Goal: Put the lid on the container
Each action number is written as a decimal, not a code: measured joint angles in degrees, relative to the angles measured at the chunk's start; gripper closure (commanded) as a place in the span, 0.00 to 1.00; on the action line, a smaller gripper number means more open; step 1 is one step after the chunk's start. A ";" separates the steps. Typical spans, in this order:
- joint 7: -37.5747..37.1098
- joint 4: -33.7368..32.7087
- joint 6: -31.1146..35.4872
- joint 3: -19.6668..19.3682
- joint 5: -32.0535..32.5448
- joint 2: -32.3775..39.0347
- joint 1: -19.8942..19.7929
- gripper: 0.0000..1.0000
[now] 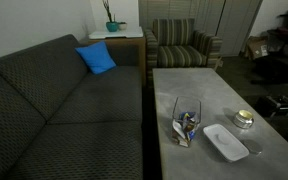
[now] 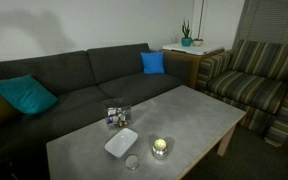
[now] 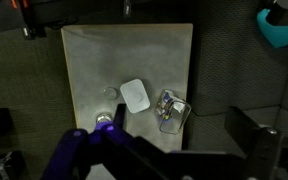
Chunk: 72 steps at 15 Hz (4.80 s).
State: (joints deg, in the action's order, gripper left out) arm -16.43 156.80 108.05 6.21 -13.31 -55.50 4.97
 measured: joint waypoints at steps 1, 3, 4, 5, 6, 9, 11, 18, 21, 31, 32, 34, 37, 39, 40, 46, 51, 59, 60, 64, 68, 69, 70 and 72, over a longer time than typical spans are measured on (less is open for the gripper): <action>0.00 0.00 0.00 0.00 0.00 0.00 0.00 0.00; 0.13 0.00 -0.04 0.01 0.00 0.01 -0.01 0.00; 0.33 0.00 -0.05 0.01 0.00 0.17 -0.01 0.00; 0.54 -0.01 -0.03 0.01 0.00 0.56 -0.01 0.00; 0.82 -0.15 0.06 -0.03 0.00 1.31 -0.04 0.00; 2.28 -2.00 0.55 -0.52 -0.01 6.68 -0.07 0.00; 4.22 -4.59 0.86 -1.18 -0.03 12.79 -0.07 0.00; 7.70 -15.59 4.32 -2.20 -0.78 36.41 -0.05 0.00; 5.95 -20.54 8.39 -2.14 -0.88 47.29 -0.06 0.00; 3.32 -19.75 18.93 -1.43 -1.16 48.47 0.10 0.00; 2.10 -18.39 23.31 -1.16 -1.24 48.63 0.12 0.00; 0.60 -15.30 31.70 -0.77 -1.24 49.56 0.14 0.00; 0.33 -11.06 42.02 -0.66 -1.24 53.18 0.15 0.00; 0.34 -9.90 46.64 -0.55 -0.95 56.96 0.26 0.00; 0.33 -9.97 48.15 -0.52 -0.59 59.22 0.48 0.00; -1.26 -17.10 46.57 -0.91 1.80 72.92 0.75 0.00; -1.27 -18.26 46.04 -0.96 1.80 73.75 0.76 0.00; -2.43 -30.44 46.18 -6.27 14.56 87.24 5.38 0.00; -1.32 -33.51 46.11 -6.30 14.62 90.69 5.36 0.00; 2.52 -45.95 43.18 -6.08 14.24 104.07 4.88 0.00; 7.57 -55.90 37.44 -4.20 13.03 114.75 2.14 0.00; 8.33 -57.92 35.39 -3.84 12.70 116.58 1.38 0.00; 8.71 -59.25 34.59 -3.62 12.66 117.64 0.83 0.00; 8.87 -60.29 33.73 -3.41 12.66 118.13 0.40 0.00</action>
State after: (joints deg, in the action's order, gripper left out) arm -7.56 96.51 141.78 2.80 -0.66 62.63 5.37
